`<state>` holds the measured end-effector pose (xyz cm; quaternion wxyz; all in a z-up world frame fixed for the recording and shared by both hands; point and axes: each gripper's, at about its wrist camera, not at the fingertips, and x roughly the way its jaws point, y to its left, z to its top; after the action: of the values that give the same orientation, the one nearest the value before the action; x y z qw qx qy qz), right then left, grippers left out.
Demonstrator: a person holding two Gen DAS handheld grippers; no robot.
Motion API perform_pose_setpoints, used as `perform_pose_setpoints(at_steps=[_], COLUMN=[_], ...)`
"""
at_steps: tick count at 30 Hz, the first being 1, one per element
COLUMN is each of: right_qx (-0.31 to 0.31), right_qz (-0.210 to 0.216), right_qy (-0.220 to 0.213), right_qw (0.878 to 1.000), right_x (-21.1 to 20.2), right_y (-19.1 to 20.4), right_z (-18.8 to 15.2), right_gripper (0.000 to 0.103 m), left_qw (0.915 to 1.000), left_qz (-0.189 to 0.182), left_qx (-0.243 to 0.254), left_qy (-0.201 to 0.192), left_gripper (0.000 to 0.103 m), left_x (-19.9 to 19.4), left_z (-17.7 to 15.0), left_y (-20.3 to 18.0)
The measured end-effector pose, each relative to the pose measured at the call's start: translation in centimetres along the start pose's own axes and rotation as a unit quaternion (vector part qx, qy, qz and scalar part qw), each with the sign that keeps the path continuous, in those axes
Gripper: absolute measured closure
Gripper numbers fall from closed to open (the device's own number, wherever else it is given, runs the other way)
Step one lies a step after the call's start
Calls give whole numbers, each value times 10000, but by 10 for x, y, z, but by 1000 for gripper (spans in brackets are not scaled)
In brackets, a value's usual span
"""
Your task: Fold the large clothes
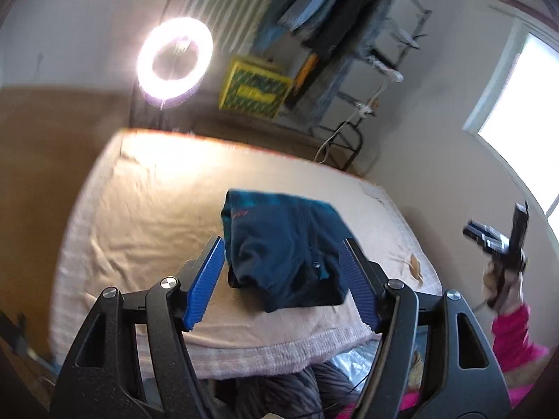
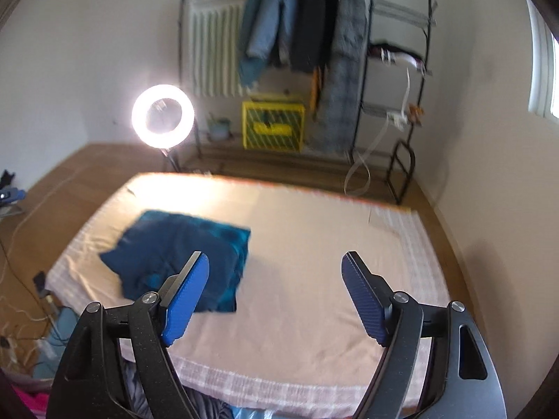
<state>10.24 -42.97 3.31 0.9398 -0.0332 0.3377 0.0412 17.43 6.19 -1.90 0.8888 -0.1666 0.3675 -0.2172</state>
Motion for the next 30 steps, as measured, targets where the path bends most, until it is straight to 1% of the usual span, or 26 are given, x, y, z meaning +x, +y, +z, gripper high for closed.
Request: perform_pose_setpoints(at_steps=[2, 4, 5, 7, 10, 12, 16, 17, 20, 22, 24, 27, 28, 30], right_qx=[69, 164, 224, 338, 553, 626, 583, 607, 865, 1245, 1704, 2358, 2533, 2824], right_qz=[-94, -58, -60, -28, 7, 105, 171, 248, 724, 1142, 1571, 2171, 2376, 2770], right_qy=[116, 331, 420, 551, 633, 719, 777, 788, 977, 1226, 1474, 1728, 1771, 1816], right_qw=[9999, 9993, 9988, 9979, 9965, 9954, 9951, 9947, 9888, 9780, 9615, 9313, 9209, 9003], right_x=[24, 50, 61, 80, 99, 110, 125, 128, 141, 155, 169, 185, 190, 197], right_y=[9, 15, 19, 23, 26, 29, 35, 34, 27, 19, 10, -1, -2, -1], right_z=[-14, -24, -29, -36, -40, -42, -44, -44, -52, -62, -77, -99, -105, -113], right_gripper=[25, 25, 25, 25, 25, 25, 25, 25, 25, 25, 25, 25, 25, 25], left_qw=[9993, 9974, 9960, 9912, 9852, 9825, 9802, 9789, 9753, 9719, 9679, 9630, 9601, 9569], left_qz=[-106, -52, -89, -190, -255, -277, -256, -254, -303, -368, -473, -600, -680, -778], left_qx=[-327, -640, -773, -1124, -1450, -1571, -1639, -1696, -1857, -2010, -2159, -2285, -2363, -2420], left_qy=[126, 339, 435, 672, 881, 963, 1084, 1111, 1157, 1173, 1198, 1296, 1329, 1402], left_gripper=[33, 33, 33, 33, 33, 33, 33, 33, 33, 33, 33, 33, 33, 33], left_x=[32, 70, 84, 116, 148, 161, 178, 182, 187, 191, 193, 199, 202, 207], left_z=[-4, -11, -15, -23, -32, -35, -39, -41, -44, -48, -52, -58, -61, -63], left_y=[15, 32, 37, 50, 63, 67, 74, 77, 86, 93, 99, 104, 105, 104])
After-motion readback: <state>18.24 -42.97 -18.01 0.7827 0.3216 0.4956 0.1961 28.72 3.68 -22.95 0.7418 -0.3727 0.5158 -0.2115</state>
